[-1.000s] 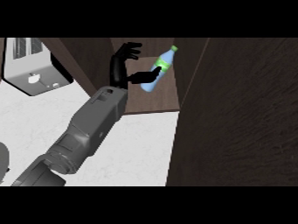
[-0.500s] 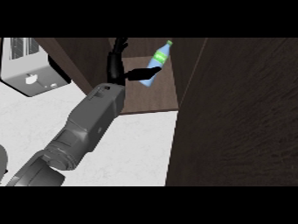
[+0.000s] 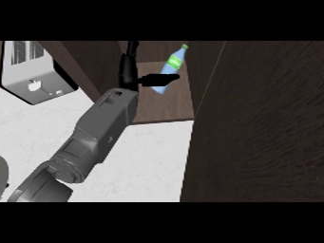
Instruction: Pick up the bottled water, place it into the cabinet and close the cabinet
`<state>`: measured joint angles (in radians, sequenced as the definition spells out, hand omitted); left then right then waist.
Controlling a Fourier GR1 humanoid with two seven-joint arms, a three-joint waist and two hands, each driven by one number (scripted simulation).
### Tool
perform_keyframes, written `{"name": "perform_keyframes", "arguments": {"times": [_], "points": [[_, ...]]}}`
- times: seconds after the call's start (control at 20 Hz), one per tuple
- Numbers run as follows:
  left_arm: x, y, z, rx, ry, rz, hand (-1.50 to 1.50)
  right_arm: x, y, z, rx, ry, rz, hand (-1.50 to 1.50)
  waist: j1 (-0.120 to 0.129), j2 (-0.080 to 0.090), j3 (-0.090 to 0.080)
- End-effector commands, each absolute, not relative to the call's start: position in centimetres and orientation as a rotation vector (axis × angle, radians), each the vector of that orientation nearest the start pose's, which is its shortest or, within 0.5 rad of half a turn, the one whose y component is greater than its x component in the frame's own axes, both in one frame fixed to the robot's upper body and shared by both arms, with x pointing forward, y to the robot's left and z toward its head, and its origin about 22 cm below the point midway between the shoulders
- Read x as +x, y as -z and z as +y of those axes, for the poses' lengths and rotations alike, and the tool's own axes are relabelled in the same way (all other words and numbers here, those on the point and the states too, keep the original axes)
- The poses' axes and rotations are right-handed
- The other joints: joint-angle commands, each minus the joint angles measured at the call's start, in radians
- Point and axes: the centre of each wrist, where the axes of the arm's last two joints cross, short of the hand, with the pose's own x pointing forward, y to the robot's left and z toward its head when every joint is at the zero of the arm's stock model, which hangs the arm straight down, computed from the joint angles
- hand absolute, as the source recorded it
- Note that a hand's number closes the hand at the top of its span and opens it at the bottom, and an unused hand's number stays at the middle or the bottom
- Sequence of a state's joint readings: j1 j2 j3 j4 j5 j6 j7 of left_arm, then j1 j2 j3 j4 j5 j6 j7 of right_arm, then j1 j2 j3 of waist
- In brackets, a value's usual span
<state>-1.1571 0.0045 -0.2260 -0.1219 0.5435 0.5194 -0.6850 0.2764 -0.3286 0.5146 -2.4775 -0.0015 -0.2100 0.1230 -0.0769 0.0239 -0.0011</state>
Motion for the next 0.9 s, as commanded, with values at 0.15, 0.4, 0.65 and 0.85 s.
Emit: {"name": "perform_keyframes", "arguments": {"times": [0.15,0.4,0.65,0.85], "points": [[43.3,-5.1,8.3,-0.074,0.010,-1.907,-1.50,10.4,-16.3,-19.6,0.266,-0.244,-1.992,-1.50,0.004,-0.006,0.000],[42.6,-3.8,8.7,-0.213,0.002,-1.903,-1.50,9.4,-16.8,-20.0,0.239,-0.246,-1.984,-1.50,0.035,-0.019,0.001],[41.3,-4.0,7.6,-0.288,-0.025,-1.882,-1.50,9.4,-16.8,-19.4,0.232,-0.234,-1.968,-1.50,0.048,-0.028,0.001],[39.6,-3.2,7.4,-0.368,-0.054,-1.861,-1.50,9.9,-16.6,-19.4,0.179,-0.231,-1.995,-1.50,0.080,-0.035,0.001]]}}
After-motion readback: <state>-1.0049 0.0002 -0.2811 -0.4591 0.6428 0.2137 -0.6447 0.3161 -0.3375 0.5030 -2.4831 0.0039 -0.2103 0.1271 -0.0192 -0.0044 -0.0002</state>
